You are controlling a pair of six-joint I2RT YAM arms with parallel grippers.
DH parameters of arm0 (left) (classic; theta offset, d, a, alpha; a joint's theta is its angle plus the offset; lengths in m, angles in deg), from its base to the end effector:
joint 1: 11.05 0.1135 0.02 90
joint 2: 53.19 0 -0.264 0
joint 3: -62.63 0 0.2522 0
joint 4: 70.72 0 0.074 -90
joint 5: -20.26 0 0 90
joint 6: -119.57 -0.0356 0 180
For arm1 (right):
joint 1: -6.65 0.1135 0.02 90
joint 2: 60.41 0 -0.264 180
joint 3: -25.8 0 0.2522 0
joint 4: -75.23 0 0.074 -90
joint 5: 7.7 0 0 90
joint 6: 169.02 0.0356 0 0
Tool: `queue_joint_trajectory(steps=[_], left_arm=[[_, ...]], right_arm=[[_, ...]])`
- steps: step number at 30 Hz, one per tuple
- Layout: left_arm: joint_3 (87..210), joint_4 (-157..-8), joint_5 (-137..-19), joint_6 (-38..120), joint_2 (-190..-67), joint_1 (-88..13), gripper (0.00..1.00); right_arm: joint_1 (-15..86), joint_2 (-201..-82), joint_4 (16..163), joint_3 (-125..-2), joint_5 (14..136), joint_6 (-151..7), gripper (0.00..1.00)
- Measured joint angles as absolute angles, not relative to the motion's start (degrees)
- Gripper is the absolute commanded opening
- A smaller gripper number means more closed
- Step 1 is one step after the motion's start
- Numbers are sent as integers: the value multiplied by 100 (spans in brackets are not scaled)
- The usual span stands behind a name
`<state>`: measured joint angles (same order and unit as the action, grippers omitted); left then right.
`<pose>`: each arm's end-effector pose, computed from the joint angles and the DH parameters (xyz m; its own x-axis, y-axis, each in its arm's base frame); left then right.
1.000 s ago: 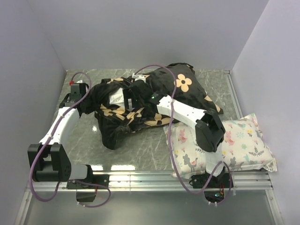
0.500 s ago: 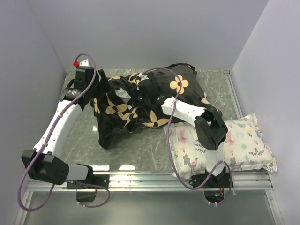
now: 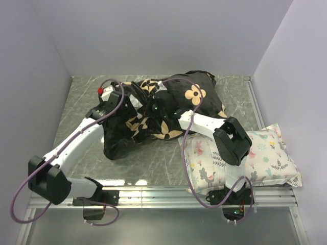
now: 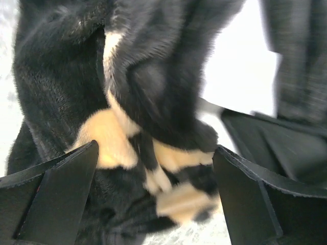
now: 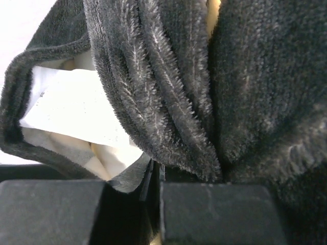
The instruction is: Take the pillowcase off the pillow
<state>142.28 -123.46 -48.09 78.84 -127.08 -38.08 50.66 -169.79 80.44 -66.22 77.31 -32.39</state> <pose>0.2471 -0.1113 0.3141 -0.5751 -0.4973 -0.6496 -0.3642 0.8666 -0.3410 0.3211 0.3145 0.2453 -0.7347 0.2972 -0.6098 -0.3143 0.6475 0.6942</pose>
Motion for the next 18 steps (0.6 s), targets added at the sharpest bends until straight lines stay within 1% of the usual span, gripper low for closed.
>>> queue_joint_trajectory(steps=[2, 4, 5, 7, 8, 9, 10, 11, 12, 14, 18], left_arm=[[14143, -12329, -4752, 8055, -12913, -3810, 99], [14095, -12281, -4728, 8166, -13046, -3810, 94], [14060, -12235, -4717, 8199, -13066, -3810, 80], [14025, -12217, -4680, 8269, -13064, -3810, 63], [14025, -12206, -4665, 8269, -13064, -3808, 40], [14025, -12202, -4645, 8302, -13066, -3810, 30], [14018, -12209, -4625, 8276, -13064, -3810, 23], [13992, -12195, -4615, 8267, -13053, -3810, 12], [13949, -12180, -4615, 8278, -13035, -3805, 8], [13817, -12115, -4639, 8254, -12965, -3766, 2], [13452, -11898, -4907, 8265, -12635, -3491, 1]], right_arm=[[5077, -16924, 8048, -6582, 7792, -3230, 0], [5077, -16885, 8063, -6567, 7851, -3241, 0], [5081, -16878, 8072, -6563, 7882, -3248, 0], [5101, -16870, 8096, -6563, 7978, -3267, 0], [5103, -16865, 8107, -6563, 8019, -3283, 0], [5101, -16854, 8118, -6563, 8059, -3302, 0], [5092, -16846, 8144, -6563, 8098, -3313, 0], [5083, -16833, 8179, -6565, 8122, -3326, 0], [5068, -16815, 8227, -6567, 8133, -3337, 0], [5013, -16780, 8367, -6602, 8116, -3348, 0], [4799, -16765, 8745, -6853, 7980, -3337, 0]])
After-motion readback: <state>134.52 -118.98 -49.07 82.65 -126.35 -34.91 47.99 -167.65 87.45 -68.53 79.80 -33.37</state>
